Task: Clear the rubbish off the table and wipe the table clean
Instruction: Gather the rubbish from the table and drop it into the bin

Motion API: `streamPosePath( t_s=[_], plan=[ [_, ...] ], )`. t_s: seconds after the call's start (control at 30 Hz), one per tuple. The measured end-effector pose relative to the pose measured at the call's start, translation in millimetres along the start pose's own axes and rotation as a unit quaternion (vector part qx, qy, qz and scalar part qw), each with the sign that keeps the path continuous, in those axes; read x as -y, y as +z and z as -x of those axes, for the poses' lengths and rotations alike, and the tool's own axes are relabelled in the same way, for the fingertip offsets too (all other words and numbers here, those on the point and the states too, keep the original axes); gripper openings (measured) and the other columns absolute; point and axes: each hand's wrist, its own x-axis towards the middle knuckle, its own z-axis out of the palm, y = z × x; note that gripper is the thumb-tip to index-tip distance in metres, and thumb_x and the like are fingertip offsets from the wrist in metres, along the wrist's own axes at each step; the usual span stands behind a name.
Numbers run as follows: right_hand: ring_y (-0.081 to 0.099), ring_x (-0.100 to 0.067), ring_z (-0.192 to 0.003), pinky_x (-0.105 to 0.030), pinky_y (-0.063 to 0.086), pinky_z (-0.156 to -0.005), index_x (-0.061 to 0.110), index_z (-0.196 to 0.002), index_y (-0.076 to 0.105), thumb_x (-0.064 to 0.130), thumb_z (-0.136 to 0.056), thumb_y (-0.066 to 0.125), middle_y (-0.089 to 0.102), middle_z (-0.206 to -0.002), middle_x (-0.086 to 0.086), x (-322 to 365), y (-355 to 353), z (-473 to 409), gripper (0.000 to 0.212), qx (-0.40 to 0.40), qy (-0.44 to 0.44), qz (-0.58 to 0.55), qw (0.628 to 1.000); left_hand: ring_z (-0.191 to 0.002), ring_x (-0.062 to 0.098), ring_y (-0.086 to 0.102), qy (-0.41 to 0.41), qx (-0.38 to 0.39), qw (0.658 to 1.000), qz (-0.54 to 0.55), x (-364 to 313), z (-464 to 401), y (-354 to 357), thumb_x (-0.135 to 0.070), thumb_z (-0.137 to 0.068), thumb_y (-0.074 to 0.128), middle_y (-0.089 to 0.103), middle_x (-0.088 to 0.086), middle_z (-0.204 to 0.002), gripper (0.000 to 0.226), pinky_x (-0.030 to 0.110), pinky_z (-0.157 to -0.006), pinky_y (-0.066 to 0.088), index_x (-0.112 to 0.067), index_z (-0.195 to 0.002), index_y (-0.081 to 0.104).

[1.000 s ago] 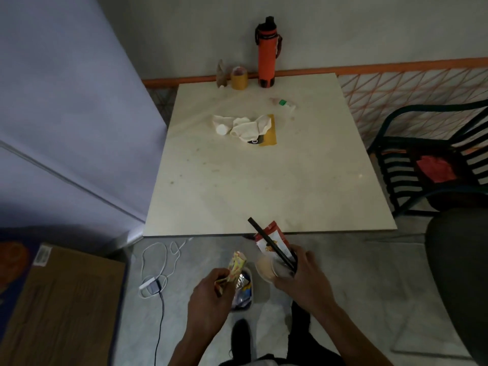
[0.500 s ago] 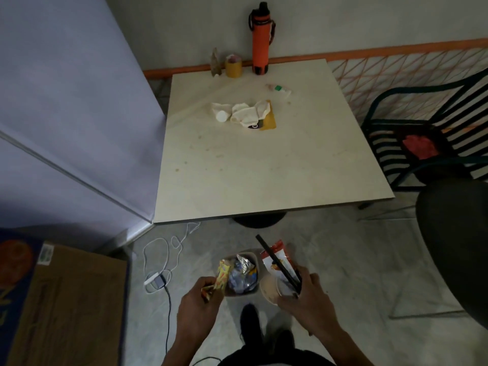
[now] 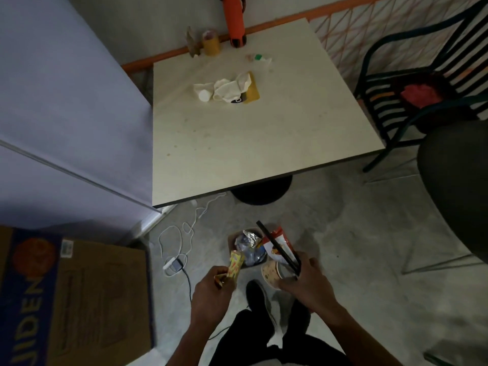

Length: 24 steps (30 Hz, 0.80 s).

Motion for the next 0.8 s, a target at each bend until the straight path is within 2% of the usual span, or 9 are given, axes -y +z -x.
streamPosePath(
  t_s=[0.17,0.3,0.37,0.47,0.53,0.6,0.7,0.8],
  plan=[
    [0.061,-0.023,-0.102,-0.036,0.048,-0.084,0.036,-0.133,0.035,0.058,-0.064,0.075,0.042,-0.114,0.005,-8,9,1,0.084,0.017,0.027,-0.011,0.999,-0.06,0.001,0.061,-0.015,0.007,1.0,0.004,13,-3,-3,-0.02,-0.086,0.072,0.067,-0.02,-0.067,0.018,0.028,-0.058,0.045,-0.036,-0.086,0.064],
    [0.06,-0.024,-0.104,-0.036,0.05,-0.088,0.036,-0.136,0.034,0.059,-0.064,0.076,0.042,-0.112,0.005,-9,26,-4,0.086,0.013,0.057,-0.021,0.998,-0.057,0.002,0.06,-0.003,0.025,1.0,0.011,29,-19,-9,-0.02,-0.086,0.073,0.068,-0.008,-0.067,0.017,0.02,-0.052,0.042,-0.035,-0.085,0.065],
    [0.059,-0.022,-0.102,-0.035,0.051,-0.087,0.036,-0.137,0.033,0.063,-0.064,0.073,0.042,-0.113,0.005,-6,42,-7,0.088,0.008,0.077,-0.028,0.997,-0.057,0.001,0.059,0.006,0.041,0.999,0.009,40,-32,-15,-0.021,-0.087,0.072,0.069,-0.008,-0.069,0.015,0.018,-0.051,0.041,-0.034,-0.087,0.066],
    [0.059,-0.022,-0.099,-0.036,0.05,-0.084,0.036,-0.135,0.034,0.074,-0.073,0.061,0.044,-0.112,0.004,7,68,-8,0.078,-0.004,0.103,-0.028,0.994,-0.064,-0.001,0.062,0.022,0.071,0.997,0.0,62,-54,-27,-0.023,-0.089,0.071,0.07,-0.013,-0.073,0.013,0.023,-0.058,0.044,-0.036,-0.09,0.067],
    [0.06,-0.023,-0.101,-0.039,0.051,-0.087,0.037,-0.133,0.036,0.079,-0.072,0.057,0.047,-0.112,0.003,13,91,-11,0.077,-0.02,0.122,-0.028,0.992,-0.066,-0.001,0.062,0.023,0.092,0.996,0.005,74,-68,-38,-0.028,-0.089,0.071,0.07,-0.016,-0.072,0.009,0.027,-0.061,0.046,-0.036,-0.09,0.067],
    [0.058,-0.024,-0.104,-0.042,0.052,-0.089,0.035,-0.133,0.037,0.077,-0.07,0.06,0.048,-0.113,0.002,19,113,-17,0.08,-0.027,0.134,-0.017,0.99,-0.065,0.001,0.063,0.01,0.105,0.994,0.008,85,-81,-48,-0.034,-0.087,0.068,0.069,-0.019,-0.073,0.005,0.03,-0.063,0.048,-0.038,-0.089,0.067],
    [0.06,-0.026,-0.106,-0.037,0.05,-0.084,0.026,-0.136,0.04,0.064,-0.072,0.071,0.048,-0.122,-0.002,31,149,-27,0.08,-0.026,0.165,-0.069,0.983,-0.067,0.015,0.065,-0.017,0.119,0.993,-0.012,103,-103,-67,-0.03,-0.088,0.067,0.07,-0.016,-0.072,0.012,0.033,-0.062,0.049,-0.042,-0.088,0.067],
    [0.061,-0.028,-0.105,-0.034,0.048,-0.082,0.022,-0.132,0.042,0.06,-0.064,0.079,0.052,-0.126,-0.005,35,174,-39,0.087,-0.026,0.208,-0.11,0.972,-0.071,0.017,0.065,-0.014,0.127,0.991,-0.034,108,-124,-75,-0.025,-0.089,0.066,0.07,-0.015,-0.073,0.019,0.035,-0.065,0.048,-0.043,-0.083,0.065]
  ],
)
